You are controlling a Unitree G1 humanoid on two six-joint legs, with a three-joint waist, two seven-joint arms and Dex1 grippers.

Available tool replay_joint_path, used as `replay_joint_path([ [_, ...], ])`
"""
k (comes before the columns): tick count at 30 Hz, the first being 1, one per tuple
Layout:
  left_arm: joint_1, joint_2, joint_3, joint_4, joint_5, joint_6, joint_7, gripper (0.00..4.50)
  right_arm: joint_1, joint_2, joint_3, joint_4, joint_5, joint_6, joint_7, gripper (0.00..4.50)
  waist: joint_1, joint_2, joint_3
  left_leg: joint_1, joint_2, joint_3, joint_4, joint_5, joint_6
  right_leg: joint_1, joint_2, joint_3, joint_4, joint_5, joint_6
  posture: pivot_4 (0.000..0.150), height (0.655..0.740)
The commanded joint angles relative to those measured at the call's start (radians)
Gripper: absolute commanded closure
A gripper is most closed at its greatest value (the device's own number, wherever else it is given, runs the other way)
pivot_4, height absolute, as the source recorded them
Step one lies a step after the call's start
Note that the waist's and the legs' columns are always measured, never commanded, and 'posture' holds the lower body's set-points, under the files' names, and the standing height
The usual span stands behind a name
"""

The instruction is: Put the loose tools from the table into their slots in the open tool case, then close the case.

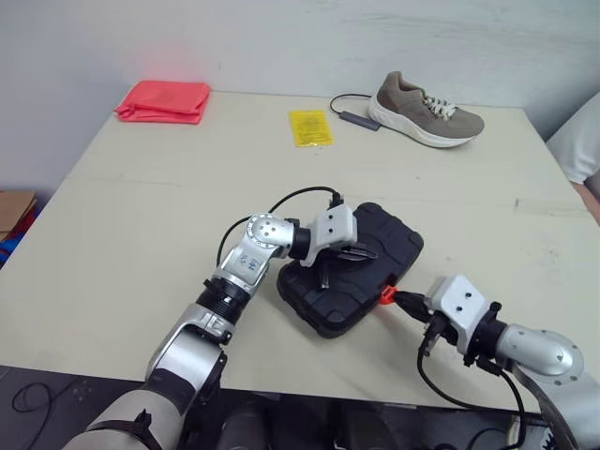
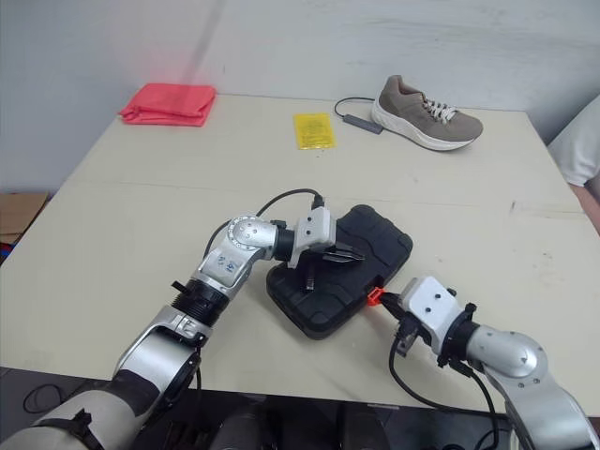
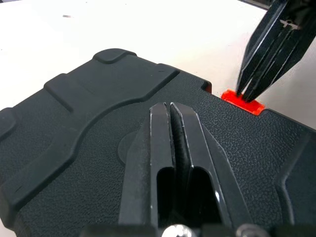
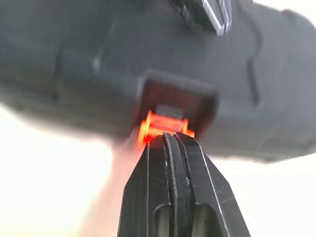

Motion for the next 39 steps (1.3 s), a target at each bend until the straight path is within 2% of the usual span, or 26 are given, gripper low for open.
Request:
replay_joint_path([
  [1, 0.039, 0.012, -0.027, 0.033, 0.03, 0.032, -0.004, 4.42, 0.042, 0.01, -0.037, 0.023, 0.007, -0.049, 0.021, 4.5, 0.0, 0.0, 0.0, 0.0, 0.0, 0.0, 0.0, 0.0, 0.0, 0.0, 0.0, 0.0, 0.0, 0.0, 0.0, 0.15, 0.74],
  [7, 0.042, 0.017, -0.033, 0.032, 0.033, 0.038, -0.01, 4.42, 0.064, 0.059, 0.011, 0.101, -0.014, -0.068, 0.012, 4.5, -0.001, 0.001, -0.001, 0.0, 0.0, 0.0, 0.0, 0.0, 0.0, 0.0, 0.0, 0.0, 0.0, 0.0, 0.0, 0.15, 0.74],
  [15, 0.039, 0.038, -0.065, 0.032, 0.061, 0.055, -0.031, 4.42, -0.063, 0.168, 0.096, 0.236, -0.059, -0.157, -0.017, 4.5, -0.004, 0.003, -0.002, 0.0, 0.0, 0.0, 0.0, 0.0, 0.0, 0.0, 0.0, 0.0, 0.0, 0.0, 0.0, 0.15, 0.74],
  [19, 0.045, 0.044, -0.078, 0.029, 0.063, 0.033, -0.041, 4.42, -0.123, 0.22, 0.096, 0.264, -0.026, -0.184, -0.009, 4.5, -0.004, 0.004, -0.003, 0.0, 0.0, 0.0, -0.001, 0.0, 0.0, 0.0, 0.0, 0.0, 0.0, 0.0, -0.001, 0.15, 0.74],
  [27, 0.05, 0.056, -0.093, 0.042, 0.067, 0.037, -0.056, 4.42, -0.157, 0.248, 0.062, 0.169, 0.116, -0.118, 0.035, 4.5, -0.012, 0.005, -0.004, 0.001, 0.001, 0.0, -0.001, 0.0, -0.001, -0.001, 0.0, 0.001, 0.002, -0.001, -0.001, 0.15, 0.74],
  [39, 0.066, 0.059, -0.1, 0.043, 0.069, 0.041, -0.063, 4.42, -0.173, 0.196, 0.027, 0.077, 0.162, 0.003, 0.035, 4.5, -0.023, 0.006, -0.004, 0.001, 0.001, 0.0, -0.002, 0.0, -0.001, -0.001, -0.001, 0.003, 0.001, -0.001, -0.001, 0.15, 0.74],
])
